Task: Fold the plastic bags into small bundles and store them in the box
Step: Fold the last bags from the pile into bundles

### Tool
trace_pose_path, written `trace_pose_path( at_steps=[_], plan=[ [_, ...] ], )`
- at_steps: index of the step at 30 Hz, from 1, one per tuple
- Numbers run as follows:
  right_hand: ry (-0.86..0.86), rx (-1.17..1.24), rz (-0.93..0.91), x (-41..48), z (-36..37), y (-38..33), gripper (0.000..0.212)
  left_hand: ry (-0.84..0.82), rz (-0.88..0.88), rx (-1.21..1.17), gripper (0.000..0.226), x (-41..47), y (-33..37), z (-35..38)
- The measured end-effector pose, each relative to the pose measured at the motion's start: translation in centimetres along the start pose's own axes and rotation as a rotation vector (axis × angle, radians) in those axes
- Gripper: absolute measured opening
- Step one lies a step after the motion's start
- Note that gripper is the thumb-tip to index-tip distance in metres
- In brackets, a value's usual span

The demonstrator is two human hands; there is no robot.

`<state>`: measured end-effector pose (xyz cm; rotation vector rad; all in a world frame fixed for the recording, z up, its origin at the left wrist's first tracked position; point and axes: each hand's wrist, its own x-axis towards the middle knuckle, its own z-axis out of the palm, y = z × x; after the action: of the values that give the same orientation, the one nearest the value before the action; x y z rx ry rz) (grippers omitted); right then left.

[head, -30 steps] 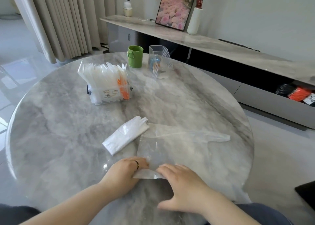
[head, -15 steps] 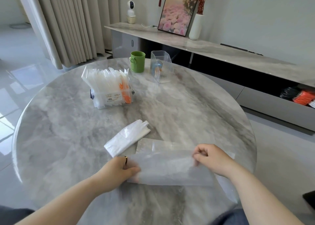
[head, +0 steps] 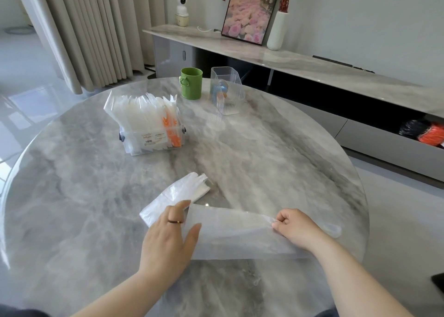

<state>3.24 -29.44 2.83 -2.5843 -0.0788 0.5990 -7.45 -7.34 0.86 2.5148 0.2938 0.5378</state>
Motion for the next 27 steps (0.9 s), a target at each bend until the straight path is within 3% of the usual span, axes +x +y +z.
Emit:
trace_pose_path(
  at_steps=[2,5,9,13,16,21,27],
  plan=[
    [-0.014,0.001,-0.003,0.1,0.0,0.0,0.032,0.08,0.285,0.092,0.028,-0.4,-0.3,0.6],
    [-0.022,0.015,-0.004,0.2,0.0,0.0,0.033,-0.089,0.481,0.176,0.044,-1.0,-0.5,1.8],
    [-0.036,0.06,0.011,0.2,0.0,0.2,0.032,-0.365,0.452,0.33,0.067,-0.7,-0.9,2.8],
    [-0.052,0.123,0.054,0.3,-0.4,0.3,0.032,-0.496,0.437,0.364,0.046,-0.5,-1.3,3.1],
    [-0.057,0.078,0.062,0.3,-0.8,0.4,0.032,-0.45,0.468,0.397,0.046,-0.8,-1.7,3.6],
    [0.081,-0.041,0.086,0.4,-1.7,1.2,0.034,-0.33,0.589,0.406,0.032,-0.4,-2.2,4.0],
    [0.039,-0.117,0.166,0.6,-1.8,1.7,0.033,-0.36,0.605,0.39,0.045,0.5,-1.8,4.0]
  ],
)
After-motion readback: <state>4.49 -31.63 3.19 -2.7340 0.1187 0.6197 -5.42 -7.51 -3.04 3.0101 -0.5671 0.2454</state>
